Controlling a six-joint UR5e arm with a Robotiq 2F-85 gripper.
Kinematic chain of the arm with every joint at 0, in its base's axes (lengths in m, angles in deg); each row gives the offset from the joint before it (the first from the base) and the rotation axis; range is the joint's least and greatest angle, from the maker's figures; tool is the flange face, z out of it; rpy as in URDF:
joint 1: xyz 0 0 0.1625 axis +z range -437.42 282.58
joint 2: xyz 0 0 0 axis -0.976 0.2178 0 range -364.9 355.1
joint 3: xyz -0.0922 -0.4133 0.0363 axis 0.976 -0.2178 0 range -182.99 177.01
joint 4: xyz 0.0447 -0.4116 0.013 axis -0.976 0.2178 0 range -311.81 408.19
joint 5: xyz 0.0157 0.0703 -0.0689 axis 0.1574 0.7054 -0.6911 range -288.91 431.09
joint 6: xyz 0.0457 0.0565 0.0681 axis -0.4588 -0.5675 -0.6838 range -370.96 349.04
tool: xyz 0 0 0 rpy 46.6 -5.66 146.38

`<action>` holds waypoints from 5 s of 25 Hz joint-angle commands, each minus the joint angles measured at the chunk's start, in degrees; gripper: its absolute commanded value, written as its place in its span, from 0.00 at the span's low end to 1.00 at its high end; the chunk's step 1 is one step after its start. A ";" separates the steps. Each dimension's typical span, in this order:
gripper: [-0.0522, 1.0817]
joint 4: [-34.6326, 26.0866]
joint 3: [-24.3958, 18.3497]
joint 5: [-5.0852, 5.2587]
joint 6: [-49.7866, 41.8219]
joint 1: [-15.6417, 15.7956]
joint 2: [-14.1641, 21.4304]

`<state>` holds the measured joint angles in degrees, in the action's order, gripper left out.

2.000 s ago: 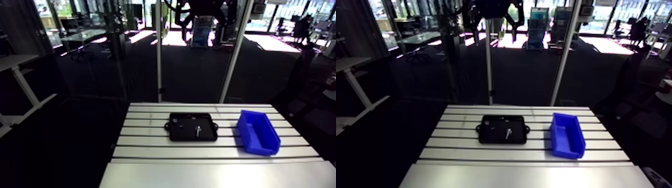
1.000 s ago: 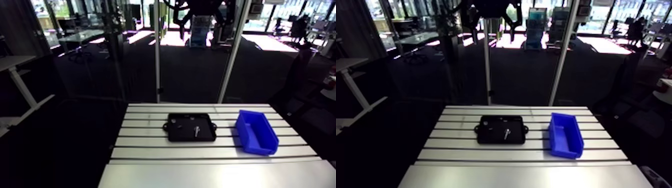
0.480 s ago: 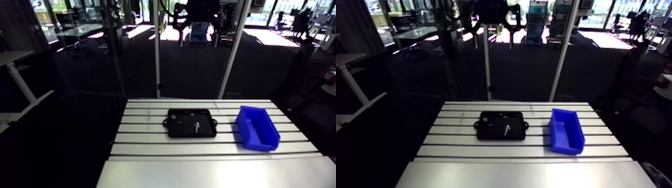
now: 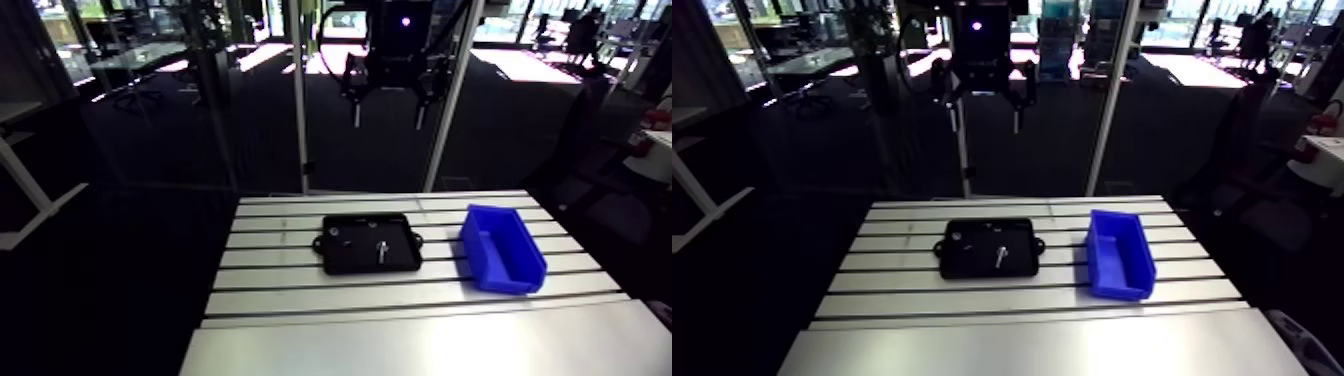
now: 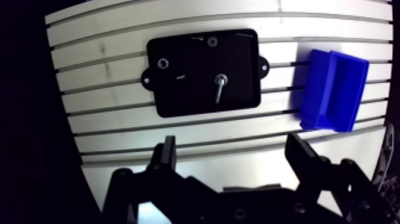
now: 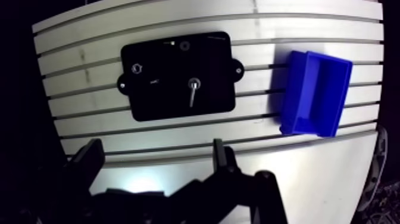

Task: Pick up the M10 bolt from the tray and put it into the blue bin.

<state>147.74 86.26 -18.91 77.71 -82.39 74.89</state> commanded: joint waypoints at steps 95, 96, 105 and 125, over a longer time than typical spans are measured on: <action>0.52 27.51 20.48 -0.40 -0.65 -1.45 -14.19; 0.54 27.51 20.48 -0.40 -0.65 -1.45 -14.19; 0.60 27.94 20.48 -0.40 -0.65 -1.45 -14.19; 0.68 27.94 20.66 -0.40 -0.65 -1.36 -14.28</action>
<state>175.68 106.80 -19.30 77.06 -83.83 60.70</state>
